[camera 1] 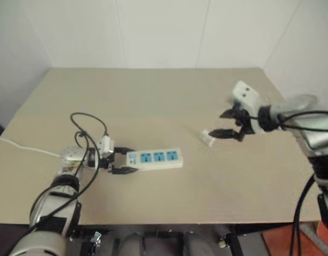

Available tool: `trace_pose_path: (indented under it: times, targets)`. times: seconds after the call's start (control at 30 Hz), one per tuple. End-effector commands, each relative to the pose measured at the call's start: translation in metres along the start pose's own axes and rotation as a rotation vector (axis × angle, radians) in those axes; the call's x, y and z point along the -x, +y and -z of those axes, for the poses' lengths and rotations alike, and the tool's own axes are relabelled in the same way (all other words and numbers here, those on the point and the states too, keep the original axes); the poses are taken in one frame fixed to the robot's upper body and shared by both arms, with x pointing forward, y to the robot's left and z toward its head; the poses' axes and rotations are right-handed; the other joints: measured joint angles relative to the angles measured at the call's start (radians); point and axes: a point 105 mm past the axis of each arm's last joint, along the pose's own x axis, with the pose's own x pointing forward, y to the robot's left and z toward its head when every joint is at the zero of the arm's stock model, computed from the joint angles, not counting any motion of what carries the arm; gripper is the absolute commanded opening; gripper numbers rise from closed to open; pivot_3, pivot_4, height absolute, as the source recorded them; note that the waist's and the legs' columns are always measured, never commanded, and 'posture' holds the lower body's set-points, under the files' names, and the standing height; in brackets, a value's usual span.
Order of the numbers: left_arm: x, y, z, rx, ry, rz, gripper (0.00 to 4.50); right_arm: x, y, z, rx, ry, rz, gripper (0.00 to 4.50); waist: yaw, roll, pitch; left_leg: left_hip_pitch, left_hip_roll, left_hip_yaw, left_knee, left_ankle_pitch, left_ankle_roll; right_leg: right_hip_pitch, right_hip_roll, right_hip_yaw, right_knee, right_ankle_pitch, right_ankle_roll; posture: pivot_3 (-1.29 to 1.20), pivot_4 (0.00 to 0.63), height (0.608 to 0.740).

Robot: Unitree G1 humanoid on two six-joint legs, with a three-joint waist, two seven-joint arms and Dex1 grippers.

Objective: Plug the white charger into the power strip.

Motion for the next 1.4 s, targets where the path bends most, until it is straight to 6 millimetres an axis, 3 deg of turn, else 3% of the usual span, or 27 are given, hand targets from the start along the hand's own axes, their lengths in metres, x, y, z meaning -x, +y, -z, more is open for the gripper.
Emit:
trace_pose_path:
  times: [0.03, 0.2, 0.4, 0.53, 0.73, 1.4]
  targets:
    - [-0.009, -0.01, 0.005, 0.003, 0.023, 0.072, 3.27, -0.014, -0.014, -0.007, 0.042, 0.171, -0.002, 4.5, 0.001, 0.001, 0.0, -0.003, 0.0, 0.0, 0.0, 0.0, 0.0, -0.002, 0.0, 0.0, 0.0, 0.0, 0.0, 0.0, 0.15, 0.74]
    - [-0.011, -0.012, 0.005, 0.004, 0.006, 0.08, 3.27, -0.031, -0.031, -0.02, 0.12, 0.301, 0.027, 4.5, 0.005, 0.002, -0.001, -0.015, -0.002, 0.0, 0.005, 0.0, 0.0, -0.017, -0.002, 0.0, 0.013, 0.0, 0.0, 0.0, 0.15, 0.74]
    - [-0.009, -0.016, 0.008, 0.01, 0.005, 0.081, 3.27, -0.04, -0.042, -0.026, 0.144, 0.372, 0.05, 4.5, 0.0, 0.002, -0.001, -0.015, -0.002, 0.0, 0.007, 0.0, 0.0, -0.017, -0.002, 0.0, 0.014, 0.0, 0.0, 0.0, 0.15, 0.74]
    - [-0.008, -0.016, 0.009, 0.016, 0.006, 0.078, 3.27, -0.049, -0.036, -0.032, 0.085, 0.365, 0.028, 4.5, -0.001, 0.002, -0.001, -0.015, -0.002, 0.0, 0.007, 0.0, 0.0, -0.017, -0.002, 0.0, 0.015, 0.0, 0.0, 0.0, 0.15, 0.74]
    - [-0.01, -0.016, 0.009, 0.019, 0.004, 0.079, 3.27, -0.061, -0.031, -0.026, 0.045, 0.385, 0.02, 4.5, -0.006, 0.003, -0.002, -0.014, -0.002, 0.0, 0.007, 0.0, 0.0, -0.017, -0.002, 0.0, 0.016, 0.0, 0.0, 0.0, 0.15, 0.74]
    - [-0.007, -0.021, 0.016, 0.033, 0.009, 0.071, 3.27, -0.076, -0.031, -0.014, -0.033, 0.373, 0.067, 4.5, -0.01, 0.004, -0.002, -0.013, -0.002, 0.0, 0.007, 0.0, 0.0, -0.017, -0.002, 0.0, 0.017, 0.0, 0.0, 0.0, 0.15, 0.74]
